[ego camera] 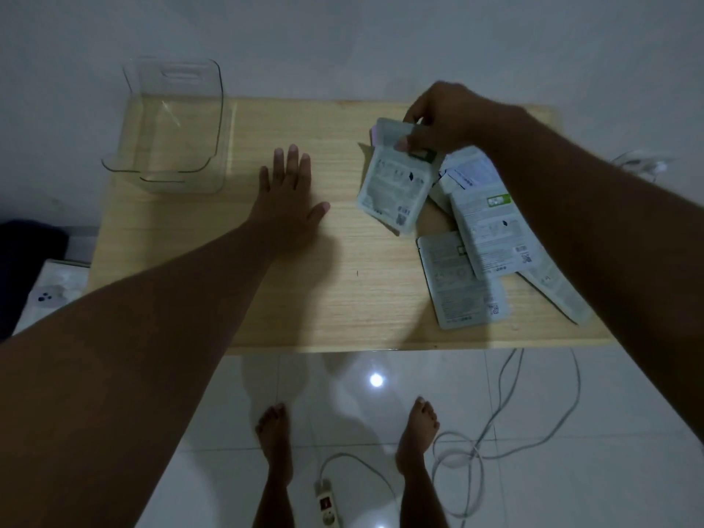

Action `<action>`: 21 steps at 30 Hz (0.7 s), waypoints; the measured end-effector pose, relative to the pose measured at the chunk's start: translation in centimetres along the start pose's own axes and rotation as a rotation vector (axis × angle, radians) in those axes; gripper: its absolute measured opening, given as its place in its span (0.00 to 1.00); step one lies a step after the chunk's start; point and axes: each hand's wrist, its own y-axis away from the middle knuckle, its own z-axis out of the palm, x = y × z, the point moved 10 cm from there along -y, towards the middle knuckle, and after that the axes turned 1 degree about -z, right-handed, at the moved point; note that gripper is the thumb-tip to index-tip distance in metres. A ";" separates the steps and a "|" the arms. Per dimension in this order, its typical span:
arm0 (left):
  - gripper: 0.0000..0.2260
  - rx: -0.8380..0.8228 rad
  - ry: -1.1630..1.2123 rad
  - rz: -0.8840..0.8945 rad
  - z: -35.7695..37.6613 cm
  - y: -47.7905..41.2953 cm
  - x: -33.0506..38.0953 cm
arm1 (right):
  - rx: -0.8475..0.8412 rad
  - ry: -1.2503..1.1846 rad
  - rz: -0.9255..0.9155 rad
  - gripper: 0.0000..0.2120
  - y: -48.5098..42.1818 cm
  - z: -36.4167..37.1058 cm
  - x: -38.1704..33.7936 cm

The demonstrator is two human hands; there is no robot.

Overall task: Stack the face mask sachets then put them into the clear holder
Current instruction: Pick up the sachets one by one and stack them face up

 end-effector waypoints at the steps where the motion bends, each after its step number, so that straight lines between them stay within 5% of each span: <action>1: 0.38 -0.006 0.005 0.000 -0.1 0.0 0.0 | -0.026 0.067 0.021 0.15 -0.2 -0.5 -0.5; 7: 0.37 -0.016 0.038 0.021 0.0 0.4 0.4 | -0.150 0.321 0.100 0.06 -1.3 0.3 -5.5; 13: 0.37 -0.032 0.078 0.023 0.3 0.7 0.2 | -0.229 -0.348 0.300 0.27 -3.0 4.8 -6.8; 15: 0.37 -0.035 0.088 0.013 0.5 0.5 -0.1 | -0.121 -0.429 0.257 0.27 -3.3 4.9 -6.4; 18: 0.37 -0.048 0.107 -0.029 0.8 0.4 -0.6 | 0.019 -0.245 0.035 0.18 -2.7 5.8 -5.9; 21: 0.32 -0.020 0.169 -0.047 0.5 0.4 -0.4 | -0.040 -0.062 -0.116 0.21 -0.9 10.7 -5.4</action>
